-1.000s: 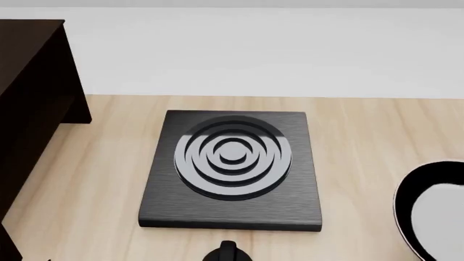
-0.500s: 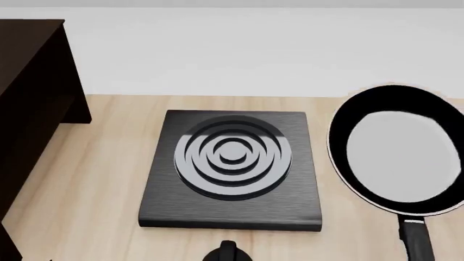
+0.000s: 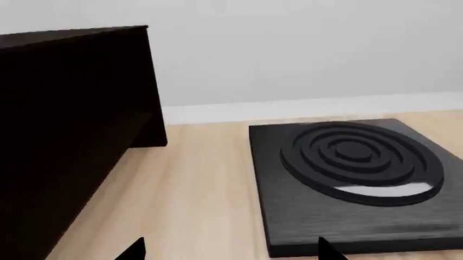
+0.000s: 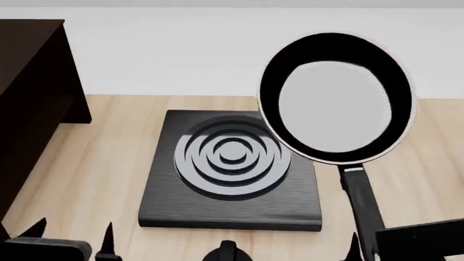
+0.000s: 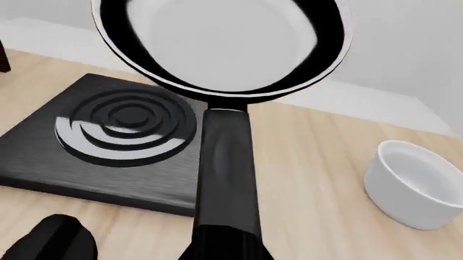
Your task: Put the frying pan on the cabinet shelf.
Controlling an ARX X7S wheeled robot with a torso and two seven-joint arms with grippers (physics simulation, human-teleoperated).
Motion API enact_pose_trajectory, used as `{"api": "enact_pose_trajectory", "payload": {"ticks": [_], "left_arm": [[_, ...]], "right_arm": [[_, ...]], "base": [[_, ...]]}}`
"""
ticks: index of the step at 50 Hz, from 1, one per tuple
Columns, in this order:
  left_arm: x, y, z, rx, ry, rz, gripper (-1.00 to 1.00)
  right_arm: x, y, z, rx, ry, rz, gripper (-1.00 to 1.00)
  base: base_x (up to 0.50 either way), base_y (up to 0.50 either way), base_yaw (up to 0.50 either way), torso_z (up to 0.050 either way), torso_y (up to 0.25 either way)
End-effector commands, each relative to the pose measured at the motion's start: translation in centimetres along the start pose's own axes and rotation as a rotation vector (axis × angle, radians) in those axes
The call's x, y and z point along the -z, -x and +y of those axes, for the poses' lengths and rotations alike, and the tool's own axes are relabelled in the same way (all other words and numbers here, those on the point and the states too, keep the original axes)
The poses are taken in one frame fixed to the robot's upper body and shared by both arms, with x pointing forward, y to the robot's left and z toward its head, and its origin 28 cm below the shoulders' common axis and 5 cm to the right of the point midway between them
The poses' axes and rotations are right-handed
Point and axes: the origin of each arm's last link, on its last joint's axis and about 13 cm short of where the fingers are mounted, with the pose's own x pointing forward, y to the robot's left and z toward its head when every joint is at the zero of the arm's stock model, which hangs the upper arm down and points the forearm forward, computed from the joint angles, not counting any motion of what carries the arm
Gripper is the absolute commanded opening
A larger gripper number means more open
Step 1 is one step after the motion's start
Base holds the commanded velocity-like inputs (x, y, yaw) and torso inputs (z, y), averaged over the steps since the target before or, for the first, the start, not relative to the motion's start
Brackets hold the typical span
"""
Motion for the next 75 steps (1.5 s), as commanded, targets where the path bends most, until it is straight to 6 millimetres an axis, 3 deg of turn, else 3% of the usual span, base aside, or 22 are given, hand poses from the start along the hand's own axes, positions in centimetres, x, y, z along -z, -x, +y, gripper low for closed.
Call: {"api": "enact_pose_trajectory", "payload": {"ticks": [1, 16, 33, 38, 59, 75], "left_arm": [[-5.1, -1.5, 1.4, 0.056, -0.041, -0.042, 1.00], [-11.1, -1.9, 1.7, 0.208, 0.213, -0.034, 1.00], [-15.0, 1.4, 0.3, 0.459, 0.424, 0.035, 1.00], [-15.0, 2.1, -0.4, 0.522, 0.458, 0.072, 1.00], [-14.1, 1.3, -1.8, 0.569, 0.540, 0.098, 1.00], [-15.1, 1.6, -3.4, 0.661, 0.629, 0.136, 1.00]], "right_arm": [[-3.9, -0.5, 0.0, -0.017, 0.059, -0.130, -1.00], [-6.2, -0.2, 0.9, -0.101, 0.134, -0.211, -1.00], [-6.6, -0.4, 2.2, -0.203, 0.151, -0.259, -1.00], [-6.7, -0.3, 2.5, -0.218, 0.152, -0.267, -1.00], [-6.8, 0.0, 3.4, -0.267, 0.166, -0.289, -1.00], [-6.5, 0.0, 4.1, -0.299, 0.172, -0.295, -1.00]], "base": [[0.00, 0.00, 0.00, 0.000, 0.000], [0.00, 0.00, 0.00, 0.001, 0.002], [0.00, 0.00, 0.00, 0.000, 0.002], [0.00, 0.00, 0.00, 0.002, 0.002], [0.00, 0.00, 0.00, 0.000, 0.001], [0.00, 0.00, 0.00, 0.000, 0.002]]}}
